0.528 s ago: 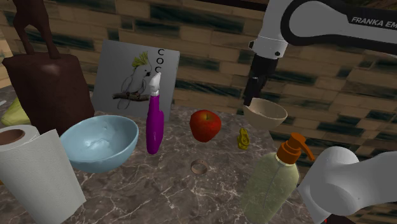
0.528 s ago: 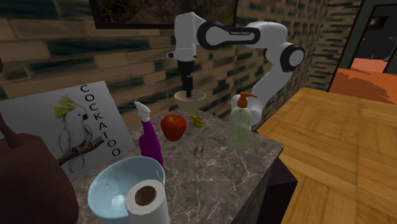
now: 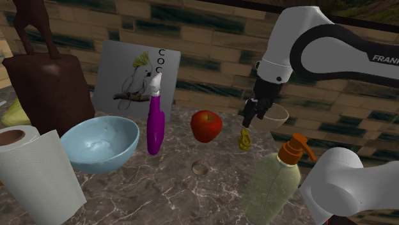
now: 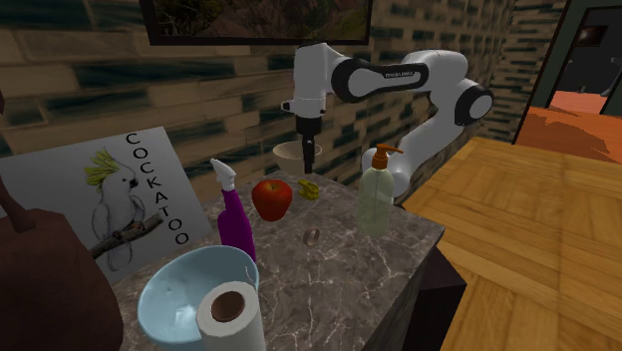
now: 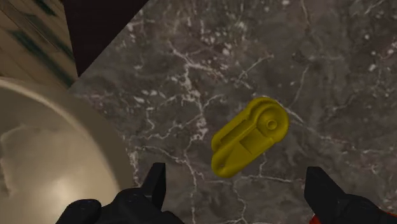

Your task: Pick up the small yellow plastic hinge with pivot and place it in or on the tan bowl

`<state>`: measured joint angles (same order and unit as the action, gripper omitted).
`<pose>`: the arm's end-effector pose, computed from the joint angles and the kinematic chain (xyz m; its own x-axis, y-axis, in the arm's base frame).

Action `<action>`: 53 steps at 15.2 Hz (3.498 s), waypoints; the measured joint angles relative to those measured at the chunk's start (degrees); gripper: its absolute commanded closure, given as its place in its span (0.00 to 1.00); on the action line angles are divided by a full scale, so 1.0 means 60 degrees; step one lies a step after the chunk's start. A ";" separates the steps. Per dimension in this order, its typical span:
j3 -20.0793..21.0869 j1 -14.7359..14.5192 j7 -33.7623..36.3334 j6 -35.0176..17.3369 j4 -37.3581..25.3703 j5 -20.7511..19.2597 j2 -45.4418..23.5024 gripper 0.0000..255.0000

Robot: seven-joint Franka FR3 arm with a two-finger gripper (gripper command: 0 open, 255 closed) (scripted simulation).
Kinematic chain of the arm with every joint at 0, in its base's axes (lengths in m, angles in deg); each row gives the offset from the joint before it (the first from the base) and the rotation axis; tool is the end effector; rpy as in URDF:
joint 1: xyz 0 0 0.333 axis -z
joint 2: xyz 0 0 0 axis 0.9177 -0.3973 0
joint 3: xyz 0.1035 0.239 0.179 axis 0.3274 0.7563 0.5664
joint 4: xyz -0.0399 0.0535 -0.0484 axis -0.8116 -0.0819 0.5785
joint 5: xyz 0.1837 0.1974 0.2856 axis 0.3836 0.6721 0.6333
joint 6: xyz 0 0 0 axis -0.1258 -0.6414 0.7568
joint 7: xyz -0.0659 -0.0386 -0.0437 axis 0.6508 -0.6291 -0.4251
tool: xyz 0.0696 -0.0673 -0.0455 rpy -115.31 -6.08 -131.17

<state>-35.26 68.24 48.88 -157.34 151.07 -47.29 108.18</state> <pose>0.2746 0.0595 0.5550 0.9956 -0.0876 0.0341 -0.0881 -0.9960 0.0129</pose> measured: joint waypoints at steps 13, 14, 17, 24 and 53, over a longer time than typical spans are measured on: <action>0.1258 -0.0144 0.1846 -0.1362 0.2194 0.1176 0.1088 0.00; 0.1262 -0.0149 0.1850 -0.1369 0.2209 0.1182 0.1098 0.00; 0.1266 -0.0153 0.1852 -0.1377 0.2221 0.1187 0.1105 0.00; 0.1266 -0.0153 0.1852 -0.1377 0.2221 0.1187 0.1105 1.00; 0.0727 0.0188 0.1912 0.1151 -0.1057 0.0611 0.0368 1.00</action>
<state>-30.90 69.36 60.35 -150.43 144.73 -43.62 110.39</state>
